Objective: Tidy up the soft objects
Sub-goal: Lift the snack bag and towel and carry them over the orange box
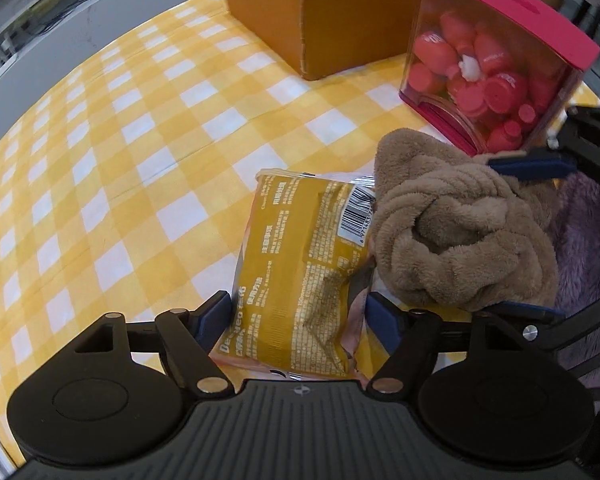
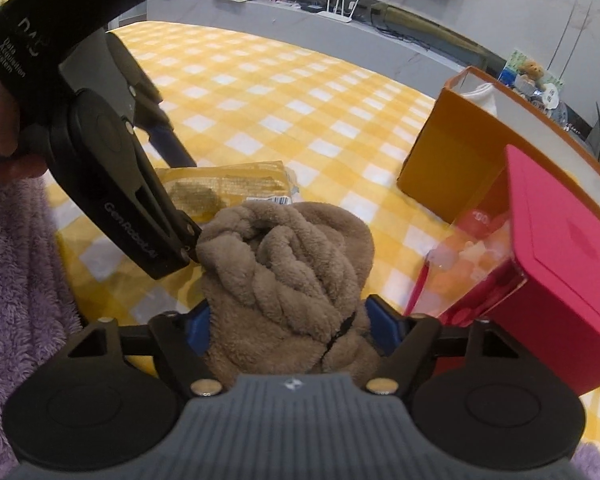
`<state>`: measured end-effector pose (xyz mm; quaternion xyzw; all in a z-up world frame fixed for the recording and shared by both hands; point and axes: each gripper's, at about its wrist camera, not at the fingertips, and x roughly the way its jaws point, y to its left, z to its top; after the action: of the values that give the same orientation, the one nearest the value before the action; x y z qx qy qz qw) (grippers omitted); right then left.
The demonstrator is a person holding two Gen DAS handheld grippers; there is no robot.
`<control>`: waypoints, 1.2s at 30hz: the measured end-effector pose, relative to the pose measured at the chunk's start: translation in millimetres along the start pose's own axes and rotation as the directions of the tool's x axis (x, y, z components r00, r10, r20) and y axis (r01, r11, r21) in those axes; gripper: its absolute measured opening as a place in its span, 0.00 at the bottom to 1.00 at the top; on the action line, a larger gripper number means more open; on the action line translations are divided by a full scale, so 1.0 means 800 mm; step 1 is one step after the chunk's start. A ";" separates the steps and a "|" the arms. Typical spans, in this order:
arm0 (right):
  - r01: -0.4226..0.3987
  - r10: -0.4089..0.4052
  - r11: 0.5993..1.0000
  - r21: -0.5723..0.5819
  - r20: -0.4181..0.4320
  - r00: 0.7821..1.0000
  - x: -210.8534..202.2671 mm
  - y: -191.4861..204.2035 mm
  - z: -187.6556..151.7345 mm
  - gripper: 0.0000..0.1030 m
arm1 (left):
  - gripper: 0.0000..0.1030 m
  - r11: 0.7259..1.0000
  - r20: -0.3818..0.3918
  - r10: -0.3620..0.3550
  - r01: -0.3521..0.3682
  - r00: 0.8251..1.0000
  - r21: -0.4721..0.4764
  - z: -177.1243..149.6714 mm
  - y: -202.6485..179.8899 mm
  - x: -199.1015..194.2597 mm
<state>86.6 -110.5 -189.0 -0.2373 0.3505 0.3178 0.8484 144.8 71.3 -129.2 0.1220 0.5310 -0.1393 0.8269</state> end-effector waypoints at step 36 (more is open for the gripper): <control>-0.023 -0.112 0.958 0.287 0.447 0.888 -0.191 -0.110 0.030 0.40 | 0.54 0.900 0.474 -0.039 0.237 0.880 -0.365 0.023 -0.024 -0.193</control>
<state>74.6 -212.9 -44.1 -0.0395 0.1766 0.2913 0.9394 91.8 62.5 17.9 -0.1302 0.3471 -0.1087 0.9224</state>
